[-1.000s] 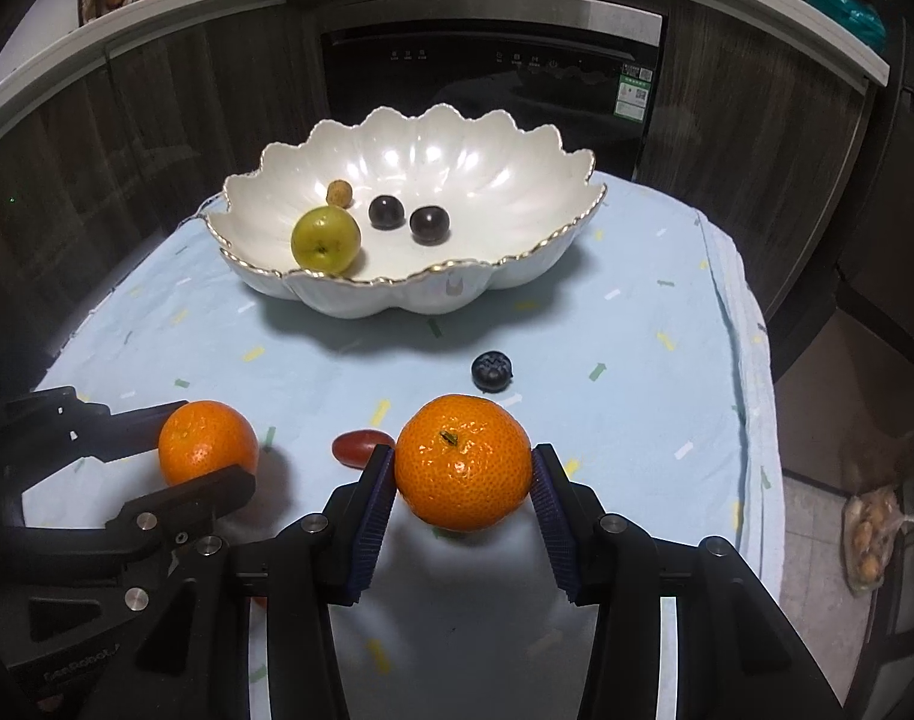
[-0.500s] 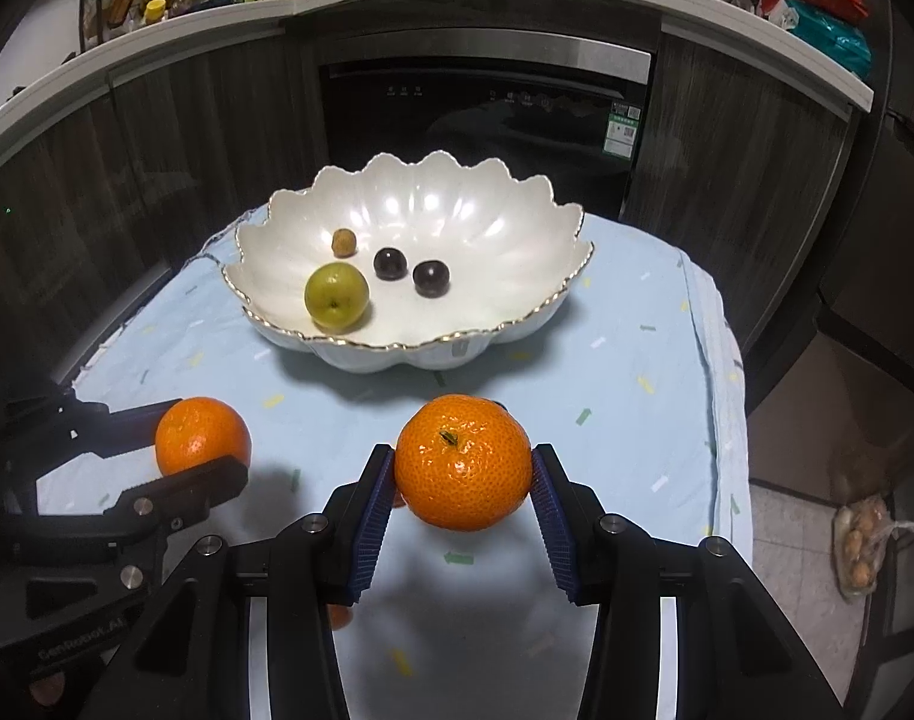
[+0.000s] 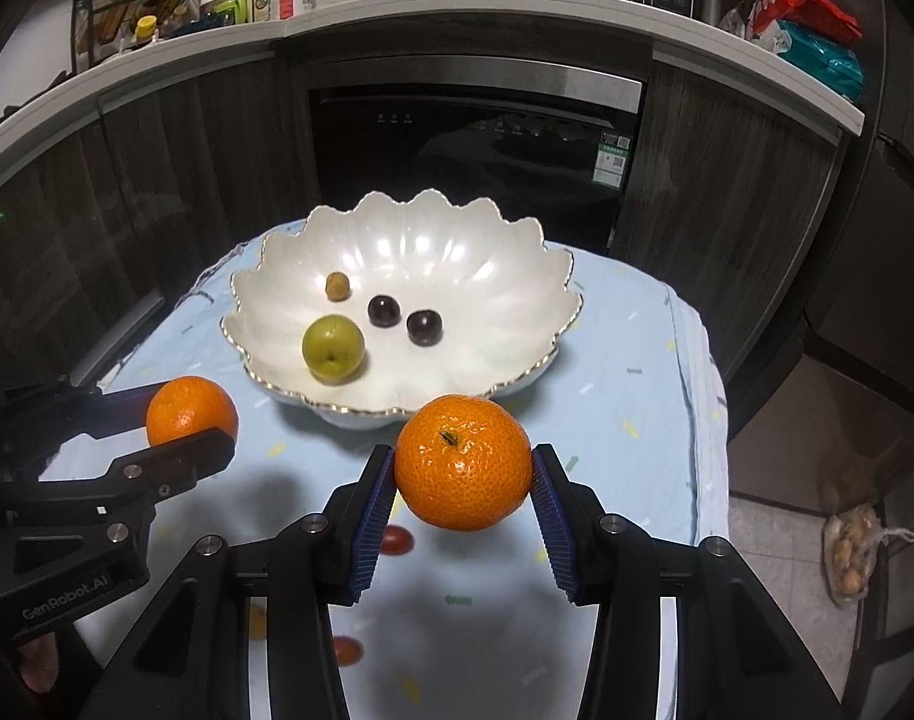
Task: Organize fruits
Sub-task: 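Carry both mandarin oranges over the white bowl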
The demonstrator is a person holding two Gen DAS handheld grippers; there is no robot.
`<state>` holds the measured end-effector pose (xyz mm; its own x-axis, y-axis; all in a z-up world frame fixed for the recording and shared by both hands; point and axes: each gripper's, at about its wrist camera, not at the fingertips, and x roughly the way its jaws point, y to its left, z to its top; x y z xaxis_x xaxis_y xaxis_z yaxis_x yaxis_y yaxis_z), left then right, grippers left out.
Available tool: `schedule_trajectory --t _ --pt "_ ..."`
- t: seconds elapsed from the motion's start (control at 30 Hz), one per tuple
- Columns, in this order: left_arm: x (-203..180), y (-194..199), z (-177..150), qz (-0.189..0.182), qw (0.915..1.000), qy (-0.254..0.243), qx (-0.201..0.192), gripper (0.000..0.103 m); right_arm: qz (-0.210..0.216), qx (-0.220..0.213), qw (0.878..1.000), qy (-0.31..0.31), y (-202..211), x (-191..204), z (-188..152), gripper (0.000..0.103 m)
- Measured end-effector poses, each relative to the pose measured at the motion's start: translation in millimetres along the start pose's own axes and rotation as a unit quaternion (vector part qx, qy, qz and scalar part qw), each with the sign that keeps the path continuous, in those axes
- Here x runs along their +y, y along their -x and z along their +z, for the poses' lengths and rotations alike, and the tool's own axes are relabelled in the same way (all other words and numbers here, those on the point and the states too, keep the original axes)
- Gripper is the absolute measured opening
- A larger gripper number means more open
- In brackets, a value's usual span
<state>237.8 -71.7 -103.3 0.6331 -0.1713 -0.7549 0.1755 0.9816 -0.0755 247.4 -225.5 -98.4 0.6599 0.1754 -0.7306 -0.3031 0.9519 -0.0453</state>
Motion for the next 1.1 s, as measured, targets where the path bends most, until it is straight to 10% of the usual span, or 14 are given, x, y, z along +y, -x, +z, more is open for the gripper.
schedule_trajectory --t 1.1 --pt "63.6 -51.7 63.7 0.021 0.9996 0.013 0.014 0.042 -0.033 0.033 0.998 -0.046 -64.7 -2.2 67.0 0.047"
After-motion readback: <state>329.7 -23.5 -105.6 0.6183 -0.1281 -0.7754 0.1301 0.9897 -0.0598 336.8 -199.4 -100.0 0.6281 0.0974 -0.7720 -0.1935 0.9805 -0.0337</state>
